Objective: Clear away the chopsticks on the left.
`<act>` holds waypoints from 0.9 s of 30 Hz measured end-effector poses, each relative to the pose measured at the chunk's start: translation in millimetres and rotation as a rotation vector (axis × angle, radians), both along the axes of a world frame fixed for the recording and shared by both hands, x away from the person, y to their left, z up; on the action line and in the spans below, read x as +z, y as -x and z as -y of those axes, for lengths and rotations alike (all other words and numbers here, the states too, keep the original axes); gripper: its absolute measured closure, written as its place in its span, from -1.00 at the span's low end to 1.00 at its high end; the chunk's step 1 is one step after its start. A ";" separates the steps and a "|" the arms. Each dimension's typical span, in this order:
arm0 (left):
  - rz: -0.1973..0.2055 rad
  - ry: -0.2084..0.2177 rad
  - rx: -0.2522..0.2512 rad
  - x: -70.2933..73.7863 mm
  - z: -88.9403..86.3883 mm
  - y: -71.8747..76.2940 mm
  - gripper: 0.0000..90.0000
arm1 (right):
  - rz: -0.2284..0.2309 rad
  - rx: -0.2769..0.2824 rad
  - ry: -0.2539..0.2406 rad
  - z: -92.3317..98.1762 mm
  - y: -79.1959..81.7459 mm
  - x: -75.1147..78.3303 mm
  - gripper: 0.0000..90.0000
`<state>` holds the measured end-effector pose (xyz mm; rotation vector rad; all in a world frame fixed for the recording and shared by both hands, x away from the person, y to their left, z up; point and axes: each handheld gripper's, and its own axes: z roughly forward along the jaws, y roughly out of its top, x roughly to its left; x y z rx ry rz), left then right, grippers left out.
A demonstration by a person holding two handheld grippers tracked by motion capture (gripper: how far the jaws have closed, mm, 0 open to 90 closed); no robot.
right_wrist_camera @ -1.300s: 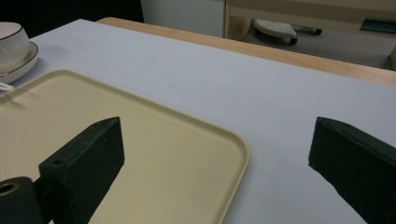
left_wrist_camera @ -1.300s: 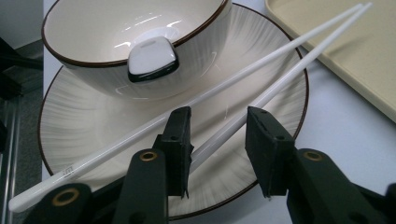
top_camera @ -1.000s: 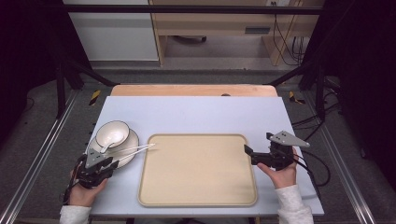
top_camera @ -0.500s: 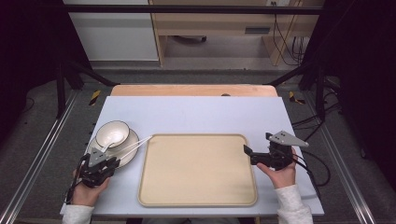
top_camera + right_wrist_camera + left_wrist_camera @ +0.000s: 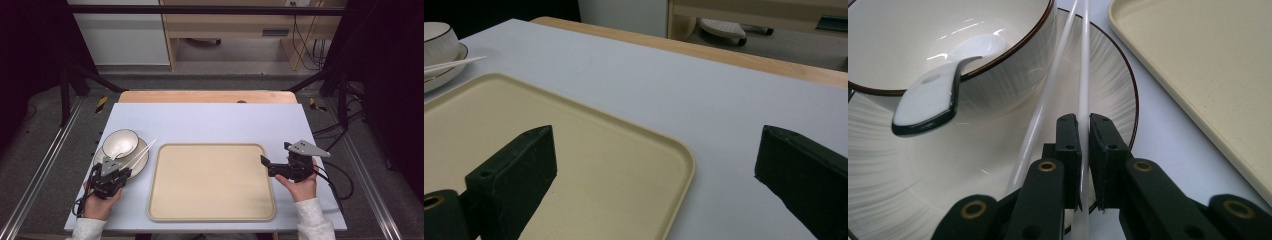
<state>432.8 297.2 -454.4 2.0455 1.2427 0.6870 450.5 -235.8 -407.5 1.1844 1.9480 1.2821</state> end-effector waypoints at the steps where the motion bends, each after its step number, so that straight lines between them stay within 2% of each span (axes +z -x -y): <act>1: 0.000 0.000 0.000 0.0 0.0 0.0 0.87 | 0.000 0.000 0.000 0.0 0.0 0.0 -0.92; 7: -0.013 0.013 -0.001 0.2 1.0 -0.8 0.81 | 0.001 -0.001 0.001 0.0 0.1 0.1 -0.92; 10: -0.015 0.002 -0.003 1.5 3.4 -2.4 0.76 | -0.001 -0.002 0.000 0.1 0.2 0.5 -0.92; 15: -0.042 -0.001 0.009 3.4 4.2 -7.5 0.76 | -0.003 0.000 -0.007 0.4 0.2 1.0 -0.91; 19: -0.081 -0.022 0.014 1.6 6.7 -12.3 0.77 | -0.006 0.001 -0.004 -0.1 -0.2 0.6 -0.92; 27: -0.099 -0.042 0.017 2.1 10.7 -16.7 0.85 | -0.010 0.002 -0.005 -0.5 -0.4 0.3 -0.92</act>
